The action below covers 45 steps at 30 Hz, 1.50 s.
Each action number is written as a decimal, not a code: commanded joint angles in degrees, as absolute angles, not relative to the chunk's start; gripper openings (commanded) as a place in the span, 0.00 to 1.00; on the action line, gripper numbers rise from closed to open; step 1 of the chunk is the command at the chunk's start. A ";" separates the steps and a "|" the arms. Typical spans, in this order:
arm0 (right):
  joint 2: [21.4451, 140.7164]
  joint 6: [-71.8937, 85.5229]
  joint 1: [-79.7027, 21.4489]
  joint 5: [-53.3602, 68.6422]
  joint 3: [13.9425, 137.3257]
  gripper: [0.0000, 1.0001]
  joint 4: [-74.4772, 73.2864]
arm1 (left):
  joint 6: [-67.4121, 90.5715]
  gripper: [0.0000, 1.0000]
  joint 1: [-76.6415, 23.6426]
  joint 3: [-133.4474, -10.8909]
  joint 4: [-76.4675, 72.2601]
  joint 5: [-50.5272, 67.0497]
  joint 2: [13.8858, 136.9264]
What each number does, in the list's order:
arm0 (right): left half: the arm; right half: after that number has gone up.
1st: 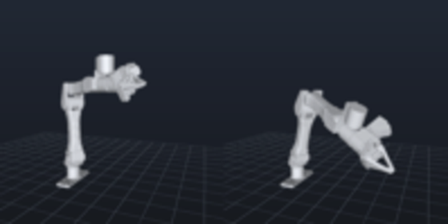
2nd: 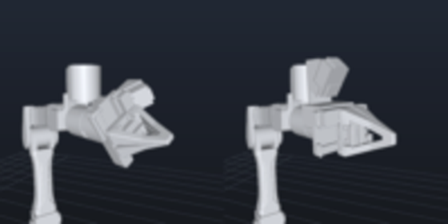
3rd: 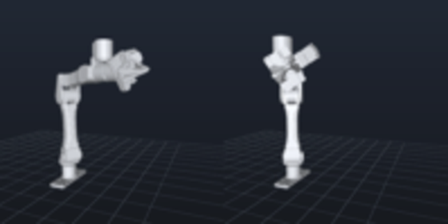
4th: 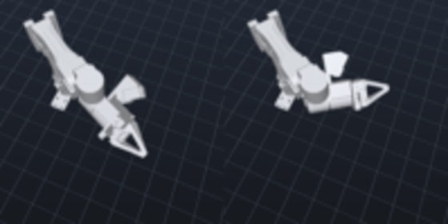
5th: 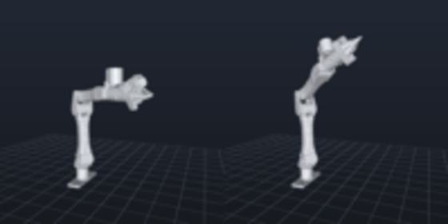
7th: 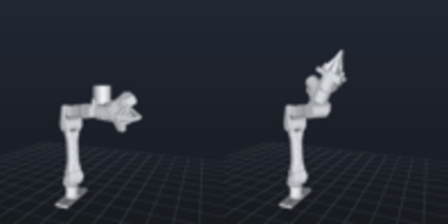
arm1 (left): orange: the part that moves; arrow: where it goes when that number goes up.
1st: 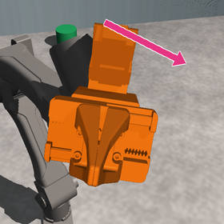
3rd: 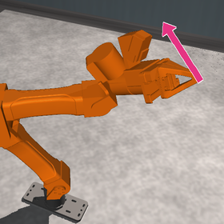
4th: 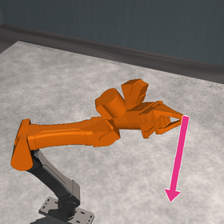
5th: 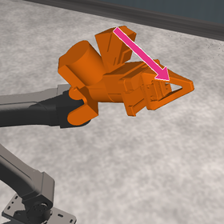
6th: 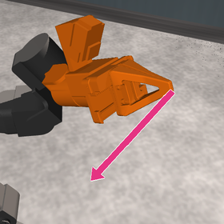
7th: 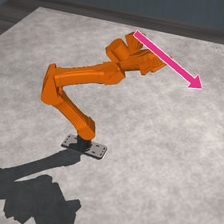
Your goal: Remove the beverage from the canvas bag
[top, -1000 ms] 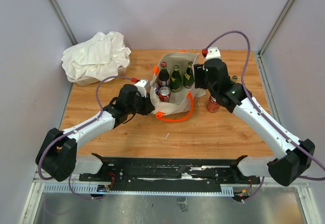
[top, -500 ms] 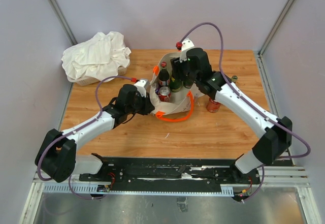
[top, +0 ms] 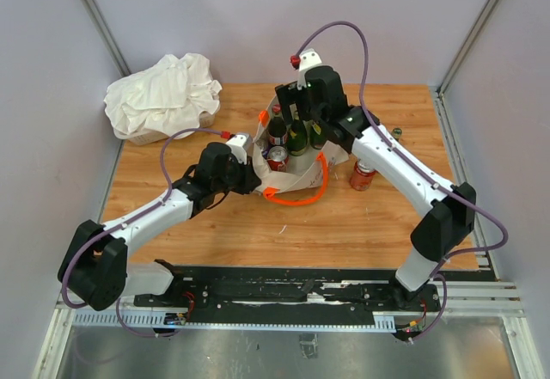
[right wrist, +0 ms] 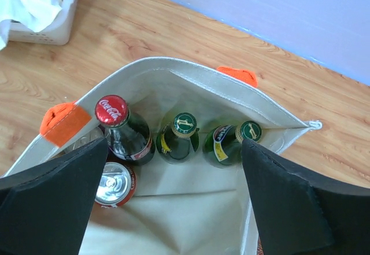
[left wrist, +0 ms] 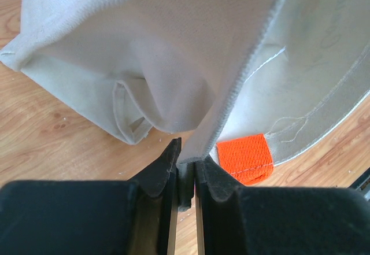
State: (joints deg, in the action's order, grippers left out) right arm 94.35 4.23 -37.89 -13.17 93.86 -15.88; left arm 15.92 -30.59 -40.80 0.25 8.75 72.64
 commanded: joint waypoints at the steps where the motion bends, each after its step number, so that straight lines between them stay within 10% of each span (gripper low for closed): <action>1: 98.80 2.76 -38.67 -16.94 98.45 0.98 -21.16 | 13.97 0.17 -30.23 -40.24 2.59 4.05 72.82; 5: 99.27 2.72 -38.66 -16.09 97.02 1.00 -18.98 | 13.37 0.16 -30.25 -40.76 3.06 4.02 73.50; 14: 98.57 3.33 -37.47 -14.79 93.69 0.42 -12.02 | 13.44 0.16 -30.24 -40.93 2.47 4.01 74.09; 45: 108.98 6.21 -32.60 -11.95 91.11 0.55 -3.43 | 13.80 0.16 -30.23 -43.33 1.92 3.48 77.58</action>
